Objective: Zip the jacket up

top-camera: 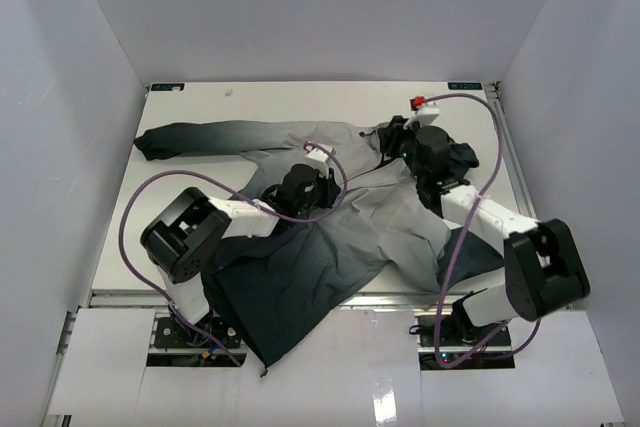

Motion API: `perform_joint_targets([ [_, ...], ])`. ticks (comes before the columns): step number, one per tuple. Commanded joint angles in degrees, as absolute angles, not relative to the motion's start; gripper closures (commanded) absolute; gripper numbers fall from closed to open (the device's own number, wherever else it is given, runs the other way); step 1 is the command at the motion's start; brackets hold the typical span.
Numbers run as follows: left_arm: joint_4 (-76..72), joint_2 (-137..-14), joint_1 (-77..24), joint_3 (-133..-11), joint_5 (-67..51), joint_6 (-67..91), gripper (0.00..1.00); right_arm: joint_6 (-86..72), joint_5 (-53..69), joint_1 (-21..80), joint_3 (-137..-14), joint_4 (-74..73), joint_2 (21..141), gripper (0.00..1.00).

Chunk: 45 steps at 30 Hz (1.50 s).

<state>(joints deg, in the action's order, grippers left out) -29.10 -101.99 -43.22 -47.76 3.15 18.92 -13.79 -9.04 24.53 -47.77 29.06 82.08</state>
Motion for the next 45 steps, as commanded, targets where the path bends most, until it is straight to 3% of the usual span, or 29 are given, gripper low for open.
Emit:
perform_joint_targets([
  [1,-34.67,-104.85,-43.25,-46.74,0.09,20.16,0.74,-6.32,-4.47,24.88,-63.94,11.50,95.71,0.55],
  [4,-36.98,-106.45,-43.64,-44.19,0.36,20.87,0.76,-4.46,-4.33,25.27,-66.61,4.70,98.67,0.56],
  [15,-41.05,-105.41,-44.74,-38.74,5.95,20.92,0.81,-4.64,-10.37,28.39,-54.00,9.66,96.03,0.59],
  [20,-41.48,-105.67,-45.00,-38.52,5.78,21.01,0.81,-4.29,-11.77,28.92,-47.88,14.67,94.07,0.50],
  [32,-41.78,-105.91,-45.09,-38.14,6.68,20.68,0.82,-0.26,-21.26,31.55,-49.27,15.77,92.25,0.48],
  [45,-41.92,-106.09,-45.18,-38.06,7.12,20.56,0.83,6.06,-20.73,33.31,-51.68,17.38,96.35,0.48],
])
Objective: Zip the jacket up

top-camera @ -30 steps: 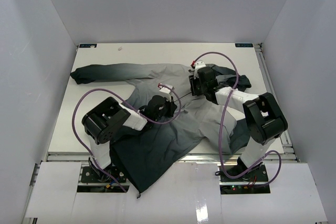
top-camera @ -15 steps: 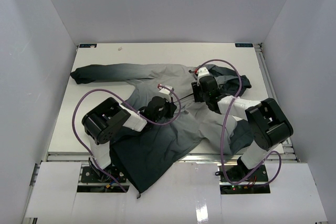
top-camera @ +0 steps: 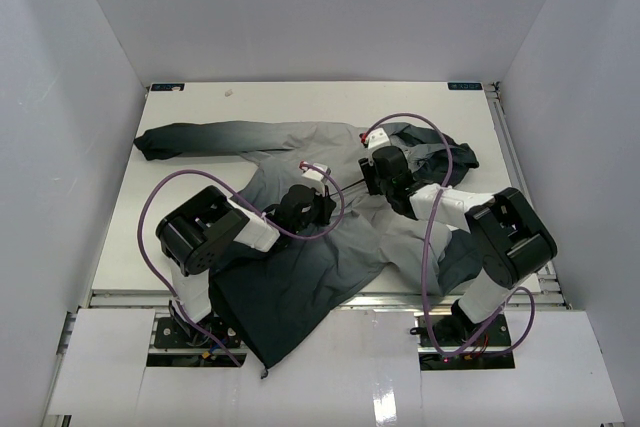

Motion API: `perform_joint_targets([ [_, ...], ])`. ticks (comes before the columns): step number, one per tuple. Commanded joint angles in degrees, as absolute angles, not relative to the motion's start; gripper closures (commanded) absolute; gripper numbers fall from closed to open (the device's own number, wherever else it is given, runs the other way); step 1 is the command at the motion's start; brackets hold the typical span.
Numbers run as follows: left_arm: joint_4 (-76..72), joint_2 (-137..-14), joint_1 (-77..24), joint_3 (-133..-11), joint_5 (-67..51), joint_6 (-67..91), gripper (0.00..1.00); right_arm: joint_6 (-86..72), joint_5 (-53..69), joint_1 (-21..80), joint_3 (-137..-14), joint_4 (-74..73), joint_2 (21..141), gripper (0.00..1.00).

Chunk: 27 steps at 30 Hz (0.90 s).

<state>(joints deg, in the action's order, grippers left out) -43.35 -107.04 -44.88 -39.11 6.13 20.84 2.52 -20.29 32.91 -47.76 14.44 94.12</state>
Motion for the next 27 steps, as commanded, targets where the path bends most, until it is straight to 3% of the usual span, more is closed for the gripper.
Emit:
perform_joint_targets([
  [1,-41.86,-106.21,-45.18,-38.18,7.18,20.50,0.83,6.37,-20.25,33.25,-52.23,16.66,97.13,0.48],
  [11,-42.02,-106.78,-45.18,-37.96,7.82,20.39,0.85,4.51,-24.64,33.05,-55.79,14.77,102.78,0.46],
  [16,-42.01,-106.88,-45.18,-37.91,8.17,20.19,0.86,4.75,-24.64,32.61,-56.54,14.41,102.66,0.41],
  [22,-42.97,-108.21,-45.17,-37.23,10.21,19.54,1.00,5.18,-15.53,29.66,-56.53,13.59,99.47,0.34],
  [27,-43.76,-111.78,-45.19,-37.60,13.15,19.54,1.00,1.90,-8.01,27.26,-52.04,13.56,98.09,0.42],
])
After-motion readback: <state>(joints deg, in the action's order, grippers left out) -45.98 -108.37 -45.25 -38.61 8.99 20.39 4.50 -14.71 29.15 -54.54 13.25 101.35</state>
